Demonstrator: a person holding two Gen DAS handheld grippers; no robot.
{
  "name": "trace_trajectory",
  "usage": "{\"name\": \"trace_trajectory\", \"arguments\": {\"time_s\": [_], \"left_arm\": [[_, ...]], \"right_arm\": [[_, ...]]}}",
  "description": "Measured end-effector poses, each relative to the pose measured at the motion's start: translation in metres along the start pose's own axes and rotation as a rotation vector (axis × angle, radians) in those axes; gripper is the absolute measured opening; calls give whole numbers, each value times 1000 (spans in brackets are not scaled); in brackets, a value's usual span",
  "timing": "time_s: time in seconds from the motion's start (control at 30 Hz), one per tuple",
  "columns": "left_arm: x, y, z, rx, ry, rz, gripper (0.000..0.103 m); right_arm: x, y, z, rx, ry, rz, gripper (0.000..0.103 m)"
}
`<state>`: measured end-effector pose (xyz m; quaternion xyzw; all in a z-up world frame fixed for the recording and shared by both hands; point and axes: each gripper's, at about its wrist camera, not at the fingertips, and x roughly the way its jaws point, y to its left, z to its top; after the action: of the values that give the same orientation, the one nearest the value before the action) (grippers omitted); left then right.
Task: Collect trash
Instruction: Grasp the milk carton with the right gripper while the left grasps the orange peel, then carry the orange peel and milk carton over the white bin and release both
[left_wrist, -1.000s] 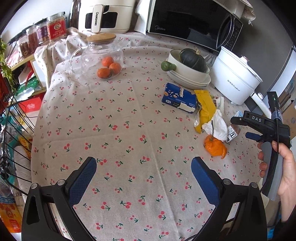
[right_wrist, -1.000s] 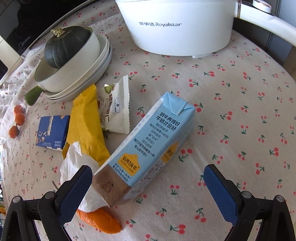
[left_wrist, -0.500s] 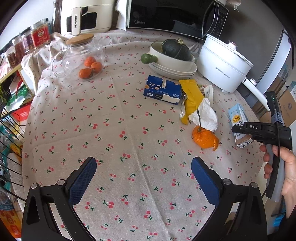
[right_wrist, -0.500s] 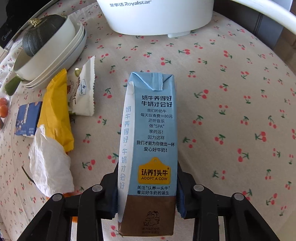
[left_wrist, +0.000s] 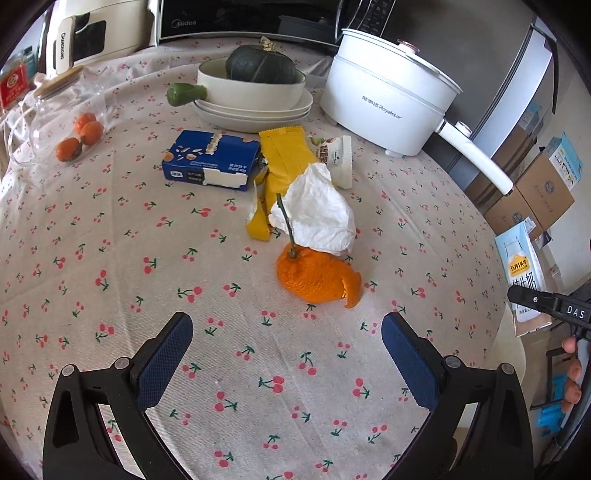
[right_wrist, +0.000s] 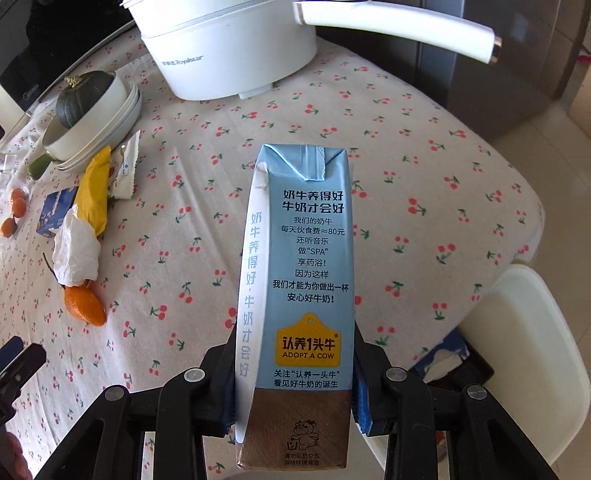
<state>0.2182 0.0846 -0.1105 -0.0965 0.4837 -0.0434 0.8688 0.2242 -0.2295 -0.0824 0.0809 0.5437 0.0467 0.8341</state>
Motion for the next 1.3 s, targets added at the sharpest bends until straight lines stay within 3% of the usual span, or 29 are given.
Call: {"name": "trace_trajectory", "arguments": {"time_s": [0.17,0.47,0.57,0.6,0.67,1.0,1.3], "left_arm": [[21,-16,8,-2,-24,-8,99],[49,-14,14,-30,-13,21,79],[51,-13,13,-43,-19,10,68],[51,-14,13,-33,-15,-1,59],[48,-17,11,-13,-11,5,54],[12,-17,-8,20,30,-34,45],[-21,-12,-40,-4,52,-91,44]], "right_arm": [[-13,-29,-6,-1,2,5,41],[-23,-89,-10,32,-3,-74,41],[-26,-100,-12,41,-7,-85,41],[-26,-103,-13,42,-7,-88,41],[-28,-107,-15,46,-8,-93,41],[-49,-102,-29,68,-49,-81,41],[-62,-86,-53,-7,-85,-127,41]]}}
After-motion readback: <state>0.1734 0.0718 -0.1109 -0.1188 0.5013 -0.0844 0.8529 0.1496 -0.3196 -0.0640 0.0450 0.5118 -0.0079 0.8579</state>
